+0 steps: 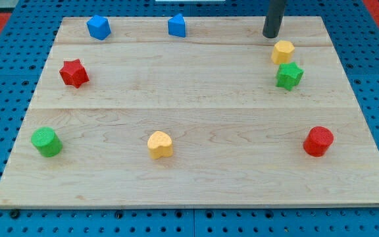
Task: Move your arm at the green star
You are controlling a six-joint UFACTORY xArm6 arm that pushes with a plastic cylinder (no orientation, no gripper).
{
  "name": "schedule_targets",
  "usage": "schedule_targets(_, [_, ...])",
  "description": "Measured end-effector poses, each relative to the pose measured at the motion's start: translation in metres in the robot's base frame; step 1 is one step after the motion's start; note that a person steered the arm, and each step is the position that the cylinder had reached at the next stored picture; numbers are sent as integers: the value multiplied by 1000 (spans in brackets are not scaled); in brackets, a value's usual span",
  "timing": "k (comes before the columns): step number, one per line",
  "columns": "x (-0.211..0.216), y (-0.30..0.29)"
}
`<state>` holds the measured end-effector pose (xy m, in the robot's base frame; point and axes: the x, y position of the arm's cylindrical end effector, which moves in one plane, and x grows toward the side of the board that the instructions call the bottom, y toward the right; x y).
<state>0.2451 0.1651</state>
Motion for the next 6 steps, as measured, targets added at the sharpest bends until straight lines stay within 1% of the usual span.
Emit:
schedule_targets(1, [68,-22])
schedule_targets(2, [96,-70])
schedule_targets(3, [148,-95])
schedule_targets(4, [152,-50])
schedule_targets(5, [125,-64])
schedule_targets(6, [98,-38])
